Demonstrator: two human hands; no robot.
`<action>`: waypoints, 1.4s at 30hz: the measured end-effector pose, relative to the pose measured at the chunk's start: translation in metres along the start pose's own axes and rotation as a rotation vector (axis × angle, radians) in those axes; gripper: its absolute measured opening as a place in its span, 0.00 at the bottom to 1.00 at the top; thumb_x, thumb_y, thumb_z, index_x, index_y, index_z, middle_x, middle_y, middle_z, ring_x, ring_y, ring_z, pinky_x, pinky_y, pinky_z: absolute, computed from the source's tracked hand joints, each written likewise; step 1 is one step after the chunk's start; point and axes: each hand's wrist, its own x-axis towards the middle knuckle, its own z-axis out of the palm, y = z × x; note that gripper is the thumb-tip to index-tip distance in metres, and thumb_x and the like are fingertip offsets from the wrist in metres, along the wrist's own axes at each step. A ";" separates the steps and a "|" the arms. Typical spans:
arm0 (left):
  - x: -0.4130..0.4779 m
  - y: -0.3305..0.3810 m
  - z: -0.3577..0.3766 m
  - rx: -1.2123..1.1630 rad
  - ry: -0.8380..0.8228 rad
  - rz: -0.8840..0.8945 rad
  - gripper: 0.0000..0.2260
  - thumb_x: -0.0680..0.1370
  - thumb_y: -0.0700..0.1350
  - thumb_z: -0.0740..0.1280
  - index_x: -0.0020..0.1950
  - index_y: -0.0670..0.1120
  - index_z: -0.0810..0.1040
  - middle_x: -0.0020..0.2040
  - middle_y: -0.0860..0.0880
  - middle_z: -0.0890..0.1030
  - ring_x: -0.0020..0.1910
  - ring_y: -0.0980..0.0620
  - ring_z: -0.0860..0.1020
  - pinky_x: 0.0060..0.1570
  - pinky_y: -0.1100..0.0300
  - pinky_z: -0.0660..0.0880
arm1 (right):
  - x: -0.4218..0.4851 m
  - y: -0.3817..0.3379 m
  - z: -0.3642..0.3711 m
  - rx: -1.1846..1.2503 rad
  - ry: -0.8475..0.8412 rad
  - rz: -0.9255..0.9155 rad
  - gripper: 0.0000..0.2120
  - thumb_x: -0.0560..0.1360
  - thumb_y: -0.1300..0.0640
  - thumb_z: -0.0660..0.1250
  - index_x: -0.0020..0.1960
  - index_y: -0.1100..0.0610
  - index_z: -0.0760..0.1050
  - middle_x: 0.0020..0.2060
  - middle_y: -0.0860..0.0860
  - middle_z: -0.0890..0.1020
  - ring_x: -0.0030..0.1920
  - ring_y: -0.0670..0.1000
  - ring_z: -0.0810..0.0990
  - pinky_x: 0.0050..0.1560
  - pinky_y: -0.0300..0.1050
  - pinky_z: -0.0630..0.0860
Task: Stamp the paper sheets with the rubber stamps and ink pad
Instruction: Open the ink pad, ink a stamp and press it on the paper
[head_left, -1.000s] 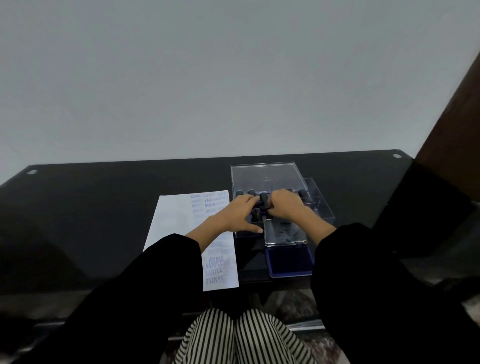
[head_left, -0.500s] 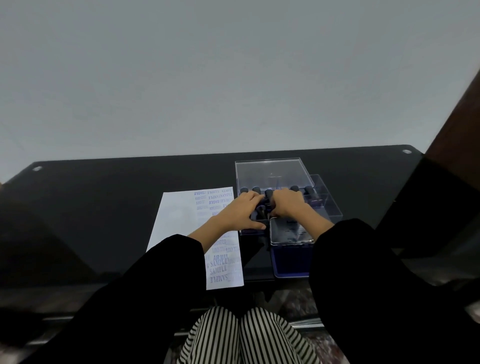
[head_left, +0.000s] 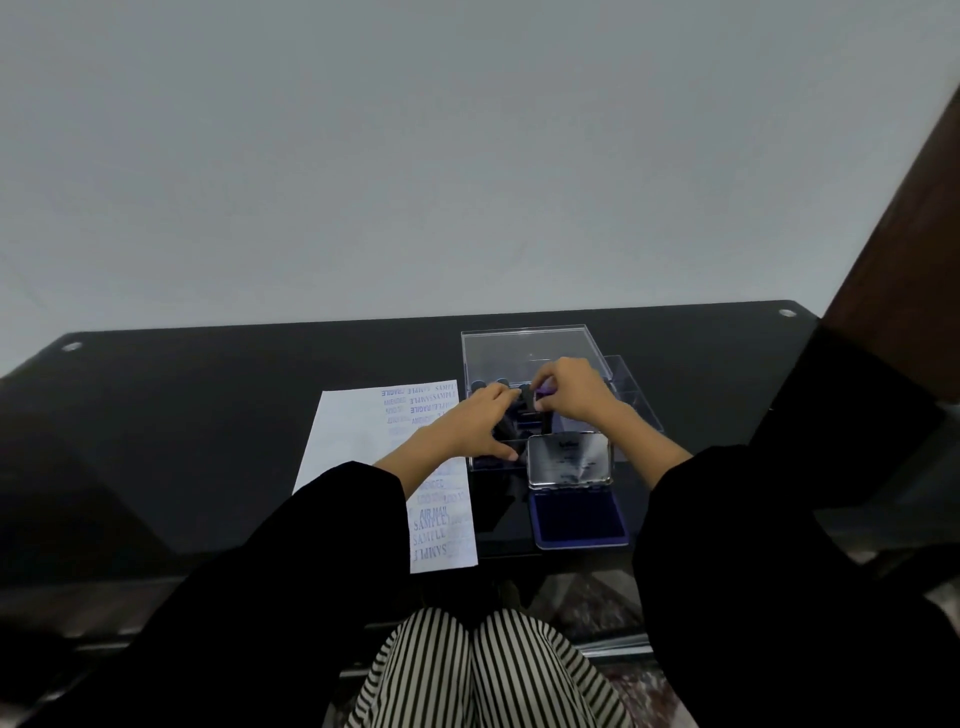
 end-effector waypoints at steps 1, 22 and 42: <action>-0.001 0.002 -0.003 -0.002 0.003 0.003 0.40 0.71 0.50 0.73 0.75 0.41 0.55 0.72 0.43 0.61 0.70 0.46 0.62 0.68 0.55 0.63 | -0.002 -0.001 -0.004 0.033 0.025 -0.007 0.14 0.70 0.60 0.73 0.54 0.60 0.80 0.53 0.58 0.81 0.54 0.56 0.79 0.55 0.49 0.76; -0.080 0.054 0.006 -0.061 -0.014 0.036 0.36 0.73 0.51 0.71 0.74 0.42 0.58 0.69 0.43 0.64 0.68 0.46 0.65 0.66 0.56 0.63 | -0.109 -0.020 -0.024 0.080 0.137 -0.064 0.13 0.69 0.62 0.73 0.53 0.60 0.80 0.50 0.56 0.82 0.51 0.54 0.79 0.52 0.45 0.75; -0.089 0.060 0.079 -0.182 0.115 -0.159 0.36 0.72 0.54 0.71 0.73 0.39 0.60 0.69 0.44 0.64 0.68 0.47 0.64 0.66 0.59 0.64 | -0.138 -0.005 0.040 -0.015 0.171 -0.033 0.14 0.70 0.61 0.72 0.55 0.57 0.77 0.55 0.55 0.76 0.55 0.54 0.77 0.53 0.45 0.74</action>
